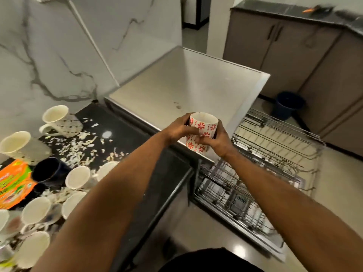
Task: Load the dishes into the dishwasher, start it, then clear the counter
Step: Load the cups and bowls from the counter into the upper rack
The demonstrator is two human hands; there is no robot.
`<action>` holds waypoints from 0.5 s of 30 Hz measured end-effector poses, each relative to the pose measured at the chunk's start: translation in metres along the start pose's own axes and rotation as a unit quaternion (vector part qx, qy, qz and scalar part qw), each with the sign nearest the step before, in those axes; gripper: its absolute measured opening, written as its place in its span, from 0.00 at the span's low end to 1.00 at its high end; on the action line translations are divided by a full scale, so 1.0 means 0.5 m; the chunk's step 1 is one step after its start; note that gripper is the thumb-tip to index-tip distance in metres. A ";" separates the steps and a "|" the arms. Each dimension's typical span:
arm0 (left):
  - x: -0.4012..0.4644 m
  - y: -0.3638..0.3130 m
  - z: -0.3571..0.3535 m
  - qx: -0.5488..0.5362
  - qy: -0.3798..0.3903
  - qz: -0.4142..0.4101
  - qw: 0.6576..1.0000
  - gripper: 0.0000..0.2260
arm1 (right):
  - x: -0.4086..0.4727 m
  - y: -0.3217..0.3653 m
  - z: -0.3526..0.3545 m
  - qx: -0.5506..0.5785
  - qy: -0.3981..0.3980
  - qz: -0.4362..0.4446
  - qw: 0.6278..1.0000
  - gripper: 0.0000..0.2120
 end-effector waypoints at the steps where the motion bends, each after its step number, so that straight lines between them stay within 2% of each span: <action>1: 0.003 -0.004 -0.041 -0.009 0.010 0.004 1.000 0.30 | -0.007 -0.012 0.039 0.004 -0.009 -0.010 1.000 0.35; 7: 0.005 -0.014 -0.265 -0.042 0.046 0.024 0.998 0.24 | -0.063 -0.075 0.244 0.027 -0.048 -0.032 0.998 0.34; 15: 0.026 0.034 -0.501 -0.061 0.099 0.086 0.989 0.24 | -0.132 -0.196 0.430 0.044 -0.100 -0.099 0.989 0.35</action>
Point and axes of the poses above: each hand's wrist, its own x-axis towards the middle knuckle, its own z-axis out of the back of the hand, y = z × x, the point moved 9 cm from there along x, towards the middle knuckle, and after that the axes turned 12 degrees about -y, right-handed, at the moved point
